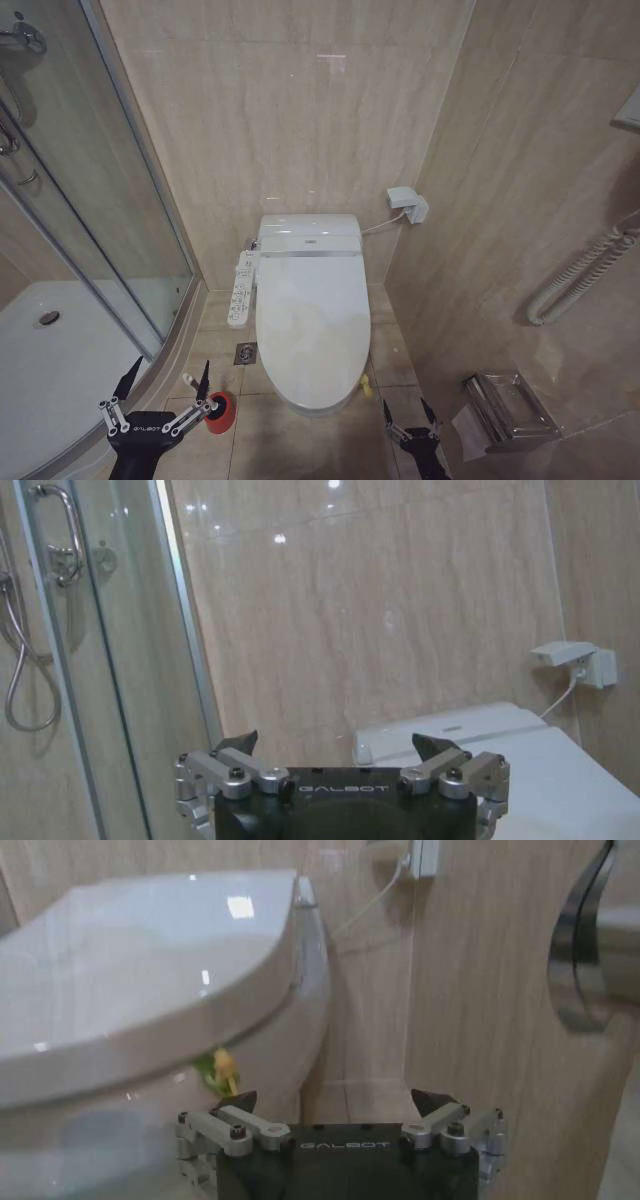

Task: Open the toilet lid, clean the toilet bowl with a toilet brush, close the toilet lid, and flush.

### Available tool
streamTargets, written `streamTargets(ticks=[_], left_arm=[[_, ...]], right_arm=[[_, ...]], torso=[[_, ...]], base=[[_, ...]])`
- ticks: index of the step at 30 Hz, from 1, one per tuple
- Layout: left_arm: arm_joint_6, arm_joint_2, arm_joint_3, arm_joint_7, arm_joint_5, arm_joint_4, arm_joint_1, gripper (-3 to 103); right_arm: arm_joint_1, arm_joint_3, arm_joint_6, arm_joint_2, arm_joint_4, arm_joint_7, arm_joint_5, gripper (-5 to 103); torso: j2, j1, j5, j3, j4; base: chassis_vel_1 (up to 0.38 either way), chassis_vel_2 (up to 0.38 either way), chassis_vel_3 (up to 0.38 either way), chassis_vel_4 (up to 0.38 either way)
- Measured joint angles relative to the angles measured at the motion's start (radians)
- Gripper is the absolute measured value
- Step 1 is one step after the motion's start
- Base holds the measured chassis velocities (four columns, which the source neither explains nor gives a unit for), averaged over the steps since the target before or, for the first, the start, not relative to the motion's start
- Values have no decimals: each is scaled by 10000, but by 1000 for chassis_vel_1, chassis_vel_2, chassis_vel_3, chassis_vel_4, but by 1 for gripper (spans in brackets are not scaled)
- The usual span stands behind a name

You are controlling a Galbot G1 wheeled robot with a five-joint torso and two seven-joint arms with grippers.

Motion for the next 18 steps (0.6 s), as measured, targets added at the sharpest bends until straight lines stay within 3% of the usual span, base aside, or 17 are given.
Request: streamTargets(ticks=[18], left_arm=[[0,0,0,0,0,0,0,100]], right_arm=[[597,-224,125,0,-1039,-255,-129,100]], torso=[[0,0,0,0,0]], base=[[0,0,0,0]])
